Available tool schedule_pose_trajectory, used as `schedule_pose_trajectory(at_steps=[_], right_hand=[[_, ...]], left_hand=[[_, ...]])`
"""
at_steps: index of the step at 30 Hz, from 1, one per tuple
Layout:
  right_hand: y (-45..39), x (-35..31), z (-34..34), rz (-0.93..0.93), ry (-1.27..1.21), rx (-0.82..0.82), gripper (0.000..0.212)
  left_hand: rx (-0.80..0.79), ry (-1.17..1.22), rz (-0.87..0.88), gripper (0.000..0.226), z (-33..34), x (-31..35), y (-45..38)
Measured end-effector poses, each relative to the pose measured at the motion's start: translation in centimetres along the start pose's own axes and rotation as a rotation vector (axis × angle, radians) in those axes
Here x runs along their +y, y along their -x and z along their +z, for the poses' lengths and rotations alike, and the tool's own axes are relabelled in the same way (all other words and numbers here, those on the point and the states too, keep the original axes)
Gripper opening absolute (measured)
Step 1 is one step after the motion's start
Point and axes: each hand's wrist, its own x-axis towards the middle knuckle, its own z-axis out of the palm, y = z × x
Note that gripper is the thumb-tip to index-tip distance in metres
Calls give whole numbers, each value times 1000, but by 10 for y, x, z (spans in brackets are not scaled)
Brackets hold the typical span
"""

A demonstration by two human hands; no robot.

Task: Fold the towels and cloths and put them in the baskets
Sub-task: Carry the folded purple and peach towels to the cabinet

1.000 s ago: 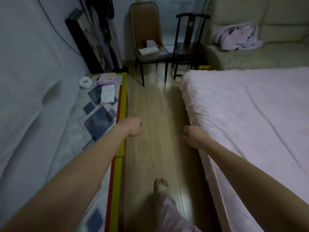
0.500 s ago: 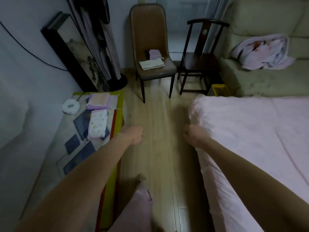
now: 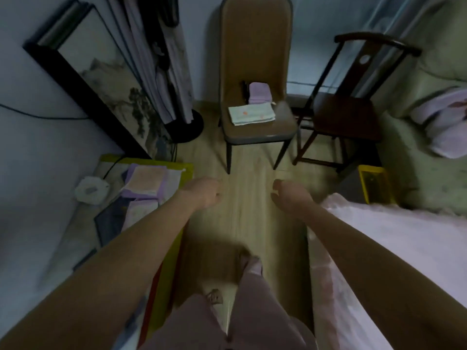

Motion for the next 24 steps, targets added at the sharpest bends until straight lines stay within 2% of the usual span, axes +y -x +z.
schedule_pose_trajectory(at_steps=[2, 6, 7, 9, 10, 11, 12, 14, 18, 21, 24], right_hand=[[-55, -20, -8, -79, 44, -49, 31], [-150, -76, -10, -307, 162, -165, 32], [-168, -92, -5, -363, 187, -205, 33], [-196, -126, 7, -458, 237, -256, 34], [-208, -143, 17, -510, 264, -268, 34], [-219, -160, 27, -550, 291, -287, 35], [-227, -177, 38, -579, 308, -305, 37], [-244, -210, 65, -614, 343, -346, 38], [-267, -259, 116, -712, 412, -392, 29], [-298, -292, 161, -834, 481, -391, 30], [-336, -324, 208, -944, 577, -319, 31]], left_hand=[[-25, 93, -80, 44, -2, -27, -23], [-59, 295, -360, 38, 8, -86, -41], [-24, 344, -415, 45, 19, -102, -45], [157, 369, -477, 72, 45, -134, -49], [164, 397, -518, 69, 62, -148, -47], [100, 418, -561, 61, 75, -159, -45], [-4, 466, -594, 63, 93, -170, -44], [-124, 575, -674, 76, 122, -194, -44], [-105, 637, -708, 55, 177, -245, -60], [-93, 629, -760, 54, 219, -277, -79], [-32, 707, -820, 55, 249, -309, -102]])
